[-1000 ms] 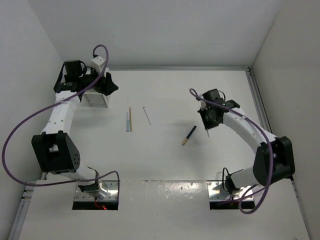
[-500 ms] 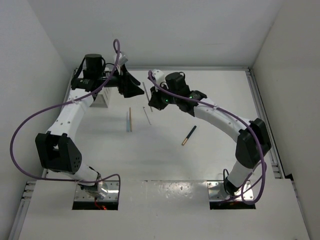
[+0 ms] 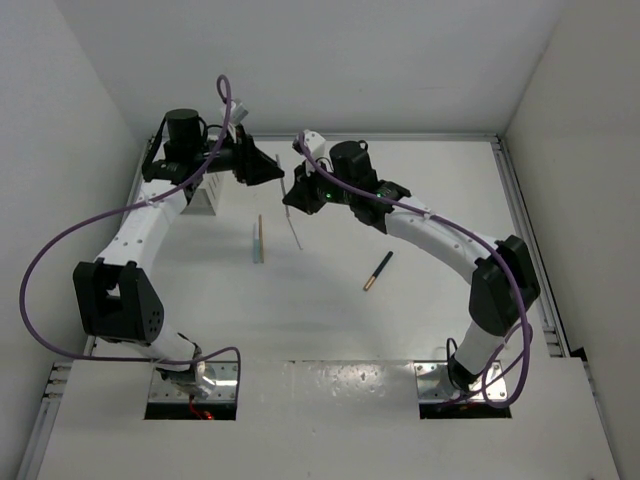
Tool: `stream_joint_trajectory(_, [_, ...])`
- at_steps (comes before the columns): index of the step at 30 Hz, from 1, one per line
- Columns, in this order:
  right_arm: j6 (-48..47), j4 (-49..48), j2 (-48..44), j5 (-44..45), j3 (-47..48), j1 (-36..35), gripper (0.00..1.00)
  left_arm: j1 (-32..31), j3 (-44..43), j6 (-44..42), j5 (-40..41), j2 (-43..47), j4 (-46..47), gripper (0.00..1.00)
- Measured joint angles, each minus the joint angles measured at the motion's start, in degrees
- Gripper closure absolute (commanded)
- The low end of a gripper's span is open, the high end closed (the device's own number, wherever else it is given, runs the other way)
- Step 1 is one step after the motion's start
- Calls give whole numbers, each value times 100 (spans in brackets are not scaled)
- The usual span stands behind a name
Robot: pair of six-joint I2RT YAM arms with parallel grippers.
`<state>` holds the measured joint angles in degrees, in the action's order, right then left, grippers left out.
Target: Organize the makeup
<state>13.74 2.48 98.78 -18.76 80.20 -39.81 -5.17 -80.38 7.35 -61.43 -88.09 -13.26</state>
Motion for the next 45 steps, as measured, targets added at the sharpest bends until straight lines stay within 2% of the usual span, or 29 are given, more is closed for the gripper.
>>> stream_joint_trajectory(1, [55, -74, 4, -39, 0, -9, 100, 2, 31, 151, 68, -9, 160, 57])
stream_joint_trajectory(3, [153, -175, 22, -98, 0, -26, 100, 2, 87, 343, 103, -11, 326, 59])
stream_joint_trajectory(8, [297, -254, 181, -229, 17, -42, 100, 2, 219, 627, 122, -20, 551, 54])
stream_joint_trajectory(9, [306, -254, 219, -251, 28, -46, 100, 2, 238, 664, 118, -20, 577, 58])
stream_joint_trajectory(10, [326, -251, 260, -273, 42, -52, 100, 2, 258, 697, 109, -20, 608, 67])
stream_joint_trajectory(11, [348, -254, 299, -291, 52, -55, 100, 2, 264, 739, 96, -20, 625, 77])
stream_joint_trajectory(12, [380, -264, 330, -304, 52, -57, 100, 2, 267, 767, 81, -20, 643, 95])
stream_joint_trajectory(13, [404, -267, 348, -317, 52, -57, 100, 2, 267, 809, 76, -20, 667, 100])
stream_joint_trajectory(16, [433, -293, 354, -339, 52, -57, 100, 31, 269, 844, 33, -20, 723, 100])
stream_joint_trajectory(17, [433, -306, 354, -339, 52, -55, 77, 44, 269, 855, 26, -20, 734, 100])
stream_joint_trajectory(18, [461, -304, 354, -341, 52, -55, 63, 59, 269, 866, 22, -20, 737, 100])
stream_joint_trajectory(19, [479, -313, 354, -341, 52, -48, 59, 76, 269, 870, 26, -20, 737, 100])
stream_joint_trajectory(20, [505, -319, 354, -343, 52, -28, 47, 122, 269, 868, 55, -20, 741, 100])
stream_joint_trajectory(22, [610, -334, 354, -374, 52, 15, 14, 254, 269, 826, 160, -20, 732, 100])
stream_joint_trajectory(23, [662, -339, 354, -376, 50, 46, 0, 348, 267, 767, 234, -20, 706, 100])
stream_joint_trajectory(26, [732, -365, 354, -345, 50, 184, 0, 726, 264, 485, 636, -20, 592, 100])
stream_joint_trajectory(30, [813, -382, 354, -243, 2, 389, 0, 1322, 168, -122, 1563, -59, 520, 100])
stream_joint_trajectory(36, [686, -284, 219, -11, -553, 616, 0, 2092, 120, -769, 2938, -299, 1176, 100])
stream_joint_trajectory(45, [498, 109, 0, 138, -981, 793, 0, 2234, 208, -992, 3331, -1019, 2109, 100])
